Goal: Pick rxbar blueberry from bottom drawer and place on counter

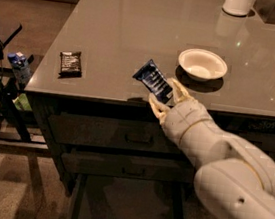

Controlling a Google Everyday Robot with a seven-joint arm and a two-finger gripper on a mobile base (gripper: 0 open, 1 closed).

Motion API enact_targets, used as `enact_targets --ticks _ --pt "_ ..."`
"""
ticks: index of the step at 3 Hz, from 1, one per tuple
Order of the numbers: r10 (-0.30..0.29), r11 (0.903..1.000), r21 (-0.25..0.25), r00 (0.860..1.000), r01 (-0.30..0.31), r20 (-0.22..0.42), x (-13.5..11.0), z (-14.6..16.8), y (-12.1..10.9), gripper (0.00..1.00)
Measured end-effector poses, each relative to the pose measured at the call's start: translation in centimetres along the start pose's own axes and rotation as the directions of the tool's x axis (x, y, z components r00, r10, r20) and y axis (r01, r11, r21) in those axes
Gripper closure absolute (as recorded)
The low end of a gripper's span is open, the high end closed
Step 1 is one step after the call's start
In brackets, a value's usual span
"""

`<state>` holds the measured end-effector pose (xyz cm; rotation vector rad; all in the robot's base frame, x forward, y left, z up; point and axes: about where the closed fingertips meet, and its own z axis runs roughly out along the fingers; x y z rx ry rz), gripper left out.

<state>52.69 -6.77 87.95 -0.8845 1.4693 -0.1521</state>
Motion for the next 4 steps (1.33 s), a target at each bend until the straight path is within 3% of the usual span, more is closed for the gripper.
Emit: enact_targets --ticks 1,2,3,4 --pt "0.009 0.9990 -0.044 1.000 -0.010 -0.023 -0.4 2.7 -0.3 1.00" --pt "0.011 0.9988 -0.046 1.000 -0.012 -0.023 -0.6 2.9 -0.5 1.00" --pt "0.014 0.9966 -0.080 1.000 -0.016 -0.022 -0.8 4.4 -0.3 1.00" --pt "0.015 0.9913 -0.130 0.999 -0.019 -0.032 -2.7 6.1 0.3 1.00"
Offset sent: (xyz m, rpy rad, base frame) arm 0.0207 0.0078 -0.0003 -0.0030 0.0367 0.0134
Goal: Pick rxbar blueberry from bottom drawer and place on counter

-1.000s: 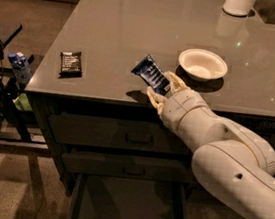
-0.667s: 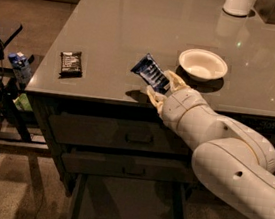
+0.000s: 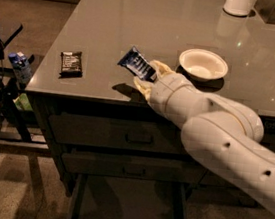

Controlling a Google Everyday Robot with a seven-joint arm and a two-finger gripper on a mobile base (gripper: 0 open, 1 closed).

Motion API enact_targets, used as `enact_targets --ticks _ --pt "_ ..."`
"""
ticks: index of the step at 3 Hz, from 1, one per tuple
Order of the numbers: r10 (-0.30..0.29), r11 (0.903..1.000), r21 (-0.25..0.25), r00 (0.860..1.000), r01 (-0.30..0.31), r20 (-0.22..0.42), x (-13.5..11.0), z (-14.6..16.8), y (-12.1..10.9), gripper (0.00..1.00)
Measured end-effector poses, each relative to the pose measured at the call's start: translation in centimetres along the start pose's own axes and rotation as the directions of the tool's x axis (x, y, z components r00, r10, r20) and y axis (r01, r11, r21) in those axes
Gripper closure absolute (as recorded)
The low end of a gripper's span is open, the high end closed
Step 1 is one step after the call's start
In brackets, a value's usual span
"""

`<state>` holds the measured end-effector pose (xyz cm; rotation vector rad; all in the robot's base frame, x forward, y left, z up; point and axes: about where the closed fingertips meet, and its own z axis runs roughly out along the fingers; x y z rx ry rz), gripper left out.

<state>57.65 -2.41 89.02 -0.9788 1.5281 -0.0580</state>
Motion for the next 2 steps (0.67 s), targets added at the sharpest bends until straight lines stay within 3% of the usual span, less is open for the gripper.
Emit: enact_targets --ticks 2 --pt "0.017 0.9933 -0.113 0.998 -0.024 -0.056 -1.1 3.3 1.6 1.00"
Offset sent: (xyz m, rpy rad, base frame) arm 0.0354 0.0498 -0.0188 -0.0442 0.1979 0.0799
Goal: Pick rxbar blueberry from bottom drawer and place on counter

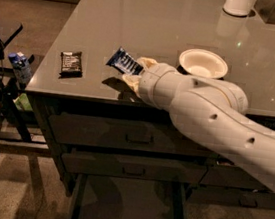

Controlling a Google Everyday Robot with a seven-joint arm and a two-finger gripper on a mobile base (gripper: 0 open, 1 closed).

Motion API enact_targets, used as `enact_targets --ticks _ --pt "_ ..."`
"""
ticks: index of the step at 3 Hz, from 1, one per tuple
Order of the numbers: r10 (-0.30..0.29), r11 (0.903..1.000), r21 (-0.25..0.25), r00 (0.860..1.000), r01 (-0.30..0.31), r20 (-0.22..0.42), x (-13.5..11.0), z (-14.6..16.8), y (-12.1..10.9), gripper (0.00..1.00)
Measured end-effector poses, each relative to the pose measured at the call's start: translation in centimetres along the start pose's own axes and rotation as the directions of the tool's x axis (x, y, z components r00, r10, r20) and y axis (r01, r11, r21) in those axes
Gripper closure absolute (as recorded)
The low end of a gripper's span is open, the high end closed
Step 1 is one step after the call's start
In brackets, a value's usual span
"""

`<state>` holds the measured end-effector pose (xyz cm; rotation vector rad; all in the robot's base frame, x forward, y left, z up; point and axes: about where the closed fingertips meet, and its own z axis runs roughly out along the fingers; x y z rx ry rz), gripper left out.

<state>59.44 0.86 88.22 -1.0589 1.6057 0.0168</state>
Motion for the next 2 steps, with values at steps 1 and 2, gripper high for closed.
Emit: enact_targets --ticks 1,2 --pt "0.013 0.9993 -0.034 0.999 -0.014 -0.031 0.23 1.21 -0.04 1.00" --pt "0.025 0.9985 -0.048 0.998 -0.028 -0.057 0.95 1.95 -0.34 1.00"
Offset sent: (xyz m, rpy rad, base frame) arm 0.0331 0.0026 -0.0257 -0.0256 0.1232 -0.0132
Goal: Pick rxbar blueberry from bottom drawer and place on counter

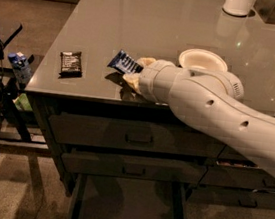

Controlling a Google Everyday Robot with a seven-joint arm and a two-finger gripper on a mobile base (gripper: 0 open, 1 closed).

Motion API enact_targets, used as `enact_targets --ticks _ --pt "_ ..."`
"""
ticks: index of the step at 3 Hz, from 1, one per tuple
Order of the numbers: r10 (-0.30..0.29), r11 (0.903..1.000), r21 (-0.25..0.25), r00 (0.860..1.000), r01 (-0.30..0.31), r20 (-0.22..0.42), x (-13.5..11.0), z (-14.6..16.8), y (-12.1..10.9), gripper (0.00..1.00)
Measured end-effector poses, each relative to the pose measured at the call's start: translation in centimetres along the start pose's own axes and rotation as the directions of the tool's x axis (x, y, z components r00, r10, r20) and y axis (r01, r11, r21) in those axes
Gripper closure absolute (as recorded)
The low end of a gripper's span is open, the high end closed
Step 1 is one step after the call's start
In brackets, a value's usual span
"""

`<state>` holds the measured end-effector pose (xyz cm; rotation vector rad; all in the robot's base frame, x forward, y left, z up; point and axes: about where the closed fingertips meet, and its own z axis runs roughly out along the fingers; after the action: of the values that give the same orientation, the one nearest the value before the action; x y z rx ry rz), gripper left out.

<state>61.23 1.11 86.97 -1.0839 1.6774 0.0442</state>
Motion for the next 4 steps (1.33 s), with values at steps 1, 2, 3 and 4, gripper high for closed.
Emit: enact_targets --ticks 1,2,3,4 --pt "0.016 0.9998 -0.013 1.000 -0.016 -0.012 0.6 0.9 0.0 1.00" --pt "0.037 0.9990 -0.024 0.999 -0.038 -0.015 1.4 1.6 0.2 1.00" --pt "0.062 0.9971 -0.042 0.998 -0.063 -0.012 2.4 2.2 0.9 1.00" --pt "0.062 0.9971 -0.042 0.998 -0.063 -0.012 2.0 2.0 0.6 0.81"
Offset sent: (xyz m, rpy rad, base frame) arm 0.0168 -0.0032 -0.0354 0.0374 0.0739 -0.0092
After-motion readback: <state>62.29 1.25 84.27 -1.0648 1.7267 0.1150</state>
